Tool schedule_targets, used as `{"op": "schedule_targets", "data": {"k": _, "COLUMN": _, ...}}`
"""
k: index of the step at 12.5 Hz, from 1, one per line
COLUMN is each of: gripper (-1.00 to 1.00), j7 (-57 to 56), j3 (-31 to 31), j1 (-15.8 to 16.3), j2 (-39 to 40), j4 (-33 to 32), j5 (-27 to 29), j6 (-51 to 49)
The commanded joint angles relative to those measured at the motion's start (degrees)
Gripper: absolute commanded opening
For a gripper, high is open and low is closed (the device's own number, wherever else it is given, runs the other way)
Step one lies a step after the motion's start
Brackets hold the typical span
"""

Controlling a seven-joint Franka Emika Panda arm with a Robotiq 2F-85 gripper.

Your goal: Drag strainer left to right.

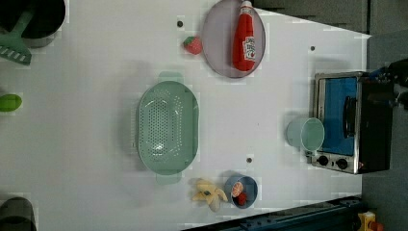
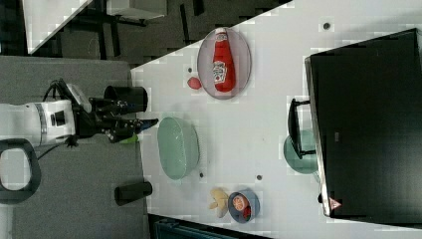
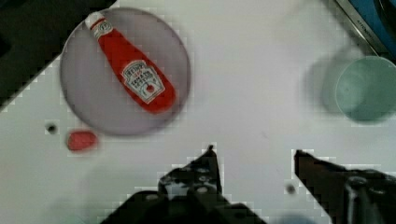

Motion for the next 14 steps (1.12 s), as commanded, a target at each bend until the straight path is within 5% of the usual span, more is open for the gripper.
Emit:
{"op": "schedule_targets", "data": {"k": 1, "gripper": 0.6, "j7": 5.24, "j3": -2.34, "j1": -1.44, "j2": -18.59, "j4": -7.42, "j5": -1.01, "j6": -9.48}}
{"op": "schedule_targets", "data": {"k": 3, "gripper": 0.99, "j7": 5.55, "j3": -1.87, "j1": -1.29, "j2": -18.45, "j4": -7.42, "j5": -0.91, "j6": -9.42}}
{"op": "schedule_targets", "data": {"k": 8, "gripper": 1.0, "j7": 9.54, "j3": 6.63, "j1": 1.11, "j2": -14.36, "j4": -7.43, "j5": 0.55, "j6": -9.05}}
{"op": "schedule_targets", "data": {"k": 14, "gripper": 1.0, "j7": 40.12, "j3": 24.03, "j1": 2.42, "j2": -4.98, "j4": -7.5, "j5": 0.58, "j6": -2.44}}
